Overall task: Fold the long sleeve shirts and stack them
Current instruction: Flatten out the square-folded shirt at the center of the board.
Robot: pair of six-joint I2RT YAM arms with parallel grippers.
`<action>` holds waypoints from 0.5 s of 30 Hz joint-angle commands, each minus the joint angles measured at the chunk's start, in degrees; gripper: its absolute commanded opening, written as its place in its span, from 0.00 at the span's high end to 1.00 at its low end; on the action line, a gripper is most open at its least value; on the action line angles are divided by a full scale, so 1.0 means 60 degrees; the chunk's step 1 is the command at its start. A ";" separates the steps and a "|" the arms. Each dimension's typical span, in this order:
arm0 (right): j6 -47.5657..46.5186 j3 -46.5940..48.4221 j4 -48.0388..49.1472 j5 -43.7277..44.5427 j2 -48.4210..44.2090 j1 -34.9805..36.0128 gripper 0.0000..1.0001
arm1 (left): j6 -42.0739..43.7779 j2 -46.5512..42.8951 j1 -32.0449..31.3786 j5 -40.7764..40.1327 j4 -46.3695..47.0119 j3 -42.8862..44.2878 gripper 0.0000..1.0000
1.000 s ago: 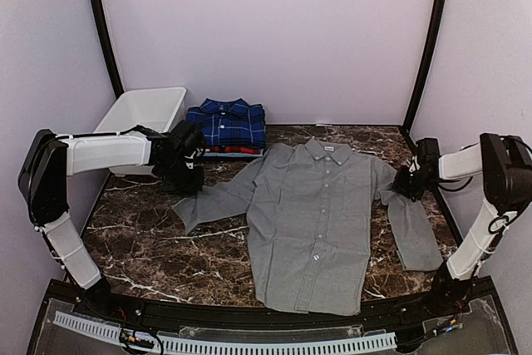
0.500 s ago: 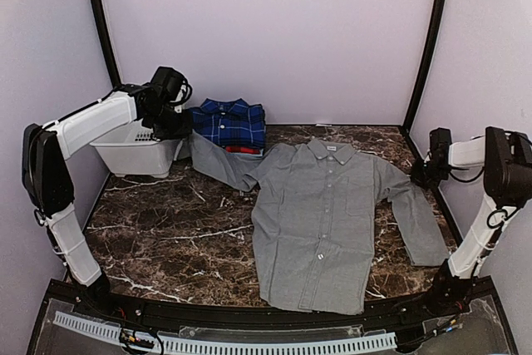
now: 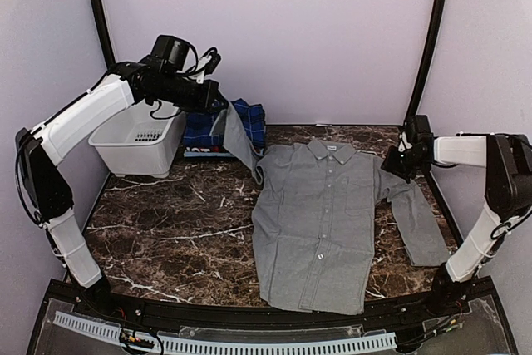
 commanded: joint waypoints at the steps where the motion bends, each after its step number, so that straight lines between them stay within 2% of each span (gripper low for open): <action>1: 0.0063 0.0395 -0.0029 -0.0032 -0.0170 0.0642 0.62 | 0.0640 -0.0569 -0.0289 0.1592 0.0734 0.1038 1.00; 6: 0.0152 0.0816 0.0149 -0.0327 0.0274 0.1267 0.61 | 0.1020 -0.0086 -0.0556 0.2177 0.0835 0.2045 1.00; 10: 0.0197 0.1325 0.0319 -0.0663 0.0980 0.1558 0.61 | 0.1215 0.0143 -0.0551 0.2654 0.1321 0.2300 1.00; 15: 0.0258 0.2100 0.0537 -0.1106 0.2042 0.1868 0.61 | 0.1288 0.0691 -0.0219 0.1525 0.1657 0.2842 1.00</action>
